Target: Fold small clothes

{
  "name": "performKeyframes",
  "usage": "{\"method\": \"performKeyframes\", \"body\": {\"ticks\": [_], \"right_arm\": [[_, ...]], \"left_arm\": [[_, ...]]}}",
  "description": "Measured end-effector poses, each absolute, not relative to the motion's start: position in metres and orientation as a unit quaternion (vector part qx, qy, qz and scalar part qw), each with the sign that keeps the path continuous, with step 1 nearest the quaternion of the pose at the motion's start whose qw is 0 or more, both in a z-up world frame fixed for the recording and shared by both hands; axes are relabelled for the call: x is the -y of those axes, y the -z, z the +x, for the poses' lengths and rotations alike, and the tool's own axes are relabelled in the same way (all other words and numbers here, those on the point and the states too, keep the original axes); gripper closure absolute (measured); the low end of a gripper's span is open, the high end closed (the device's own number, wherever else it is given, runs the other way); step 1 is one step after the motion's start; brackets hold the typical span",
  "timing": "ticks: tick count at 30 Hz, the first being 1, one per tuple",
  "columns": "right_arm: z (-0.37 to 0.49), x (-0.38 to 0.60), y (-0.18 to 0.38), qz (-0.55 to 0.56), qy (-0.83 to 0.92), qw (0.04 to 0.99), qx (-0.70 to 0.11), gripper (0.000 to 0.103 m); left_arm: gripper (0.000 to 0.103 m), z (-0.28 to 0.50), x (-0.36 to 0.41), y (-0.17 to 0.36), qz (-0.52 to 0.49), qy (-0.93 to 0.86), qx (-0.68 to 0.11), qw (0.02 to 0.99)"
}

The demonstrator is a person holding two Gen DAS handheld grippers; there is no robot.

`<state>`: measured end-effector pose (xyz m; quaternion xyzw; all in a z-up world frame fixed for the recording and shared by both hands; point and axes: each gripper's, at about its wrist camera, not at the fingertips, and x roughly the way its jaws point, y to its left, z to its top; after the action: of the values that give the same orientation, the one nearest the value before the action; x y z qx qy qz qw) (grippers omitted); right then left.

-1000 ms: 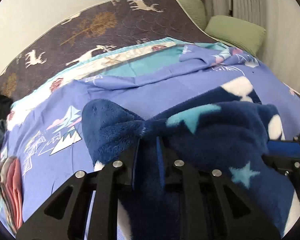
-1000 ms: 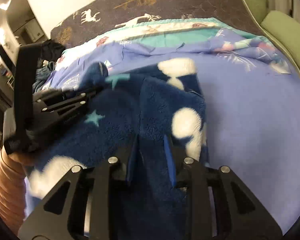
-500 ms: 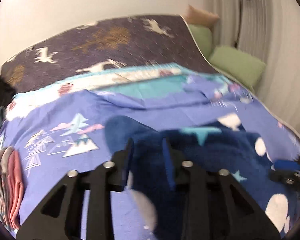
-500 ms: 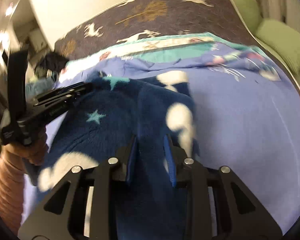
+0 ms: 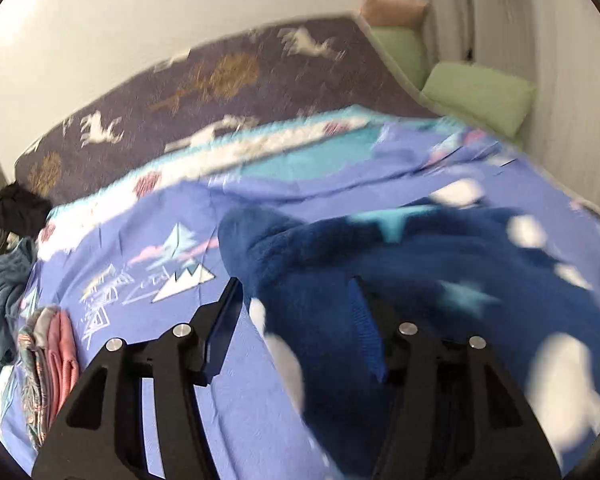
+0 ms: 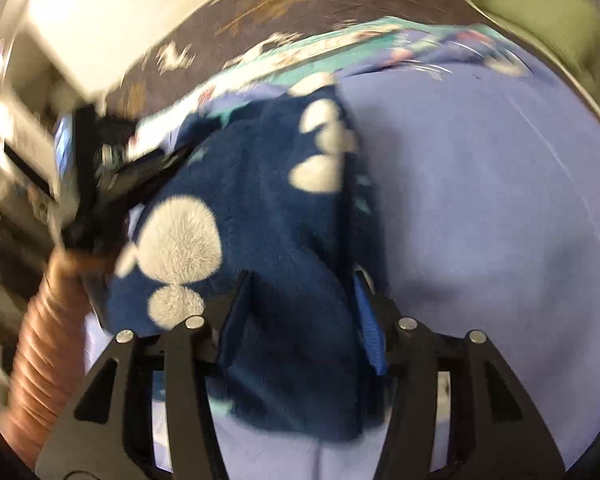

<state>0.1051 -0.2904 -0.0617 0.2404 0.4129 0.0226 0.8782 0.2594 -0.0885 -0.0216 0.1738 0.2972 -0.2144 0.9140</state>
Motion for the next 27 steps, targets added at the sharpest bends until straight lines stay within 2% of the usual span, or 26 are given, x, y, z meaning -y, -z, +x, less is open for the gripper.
{"method": "performKeyframes", "body": {"ticks": [5, 10, 16, 23, 27], "right_arm": [[0.041, 0.312, 0.064, 0.295, -0.005, 0.87, -0.394, 0.033], [0.002, 0.315, 0.104, 0.454, -0.045, 0.796, -0.399, 0.026], [0.016, 0.302, 0.12, 0.508, -0.044, 0.765, -0.393, 0.012], [0.046, 0.296, 0.128, 0.539, -0.014, 0.751, -0.381, 0.002], [0.052, 0.29, 0.125, 0.535, 0.011, 0.757, -0.375, 0.002]], "left_arm": [[0.039, 0.182, 0.085, 0.013, 0.215, 0.284, -0.263, 0.897], [0.038, 0.144, 0.11, 0.041, 0.302, 0.249, -0.231, 0.891], [0.039, 0.165, 0.103, 0.043, 0.242, 0.265, -0.299, 0.884], [0.038, 0.167, 0.096, 0.05, 0.197, 0.282, -0.314, 0.885], [0.038, 0.165, 0.096, 0.051, 0.19, 0.281, -0.31, 0.888]]}}
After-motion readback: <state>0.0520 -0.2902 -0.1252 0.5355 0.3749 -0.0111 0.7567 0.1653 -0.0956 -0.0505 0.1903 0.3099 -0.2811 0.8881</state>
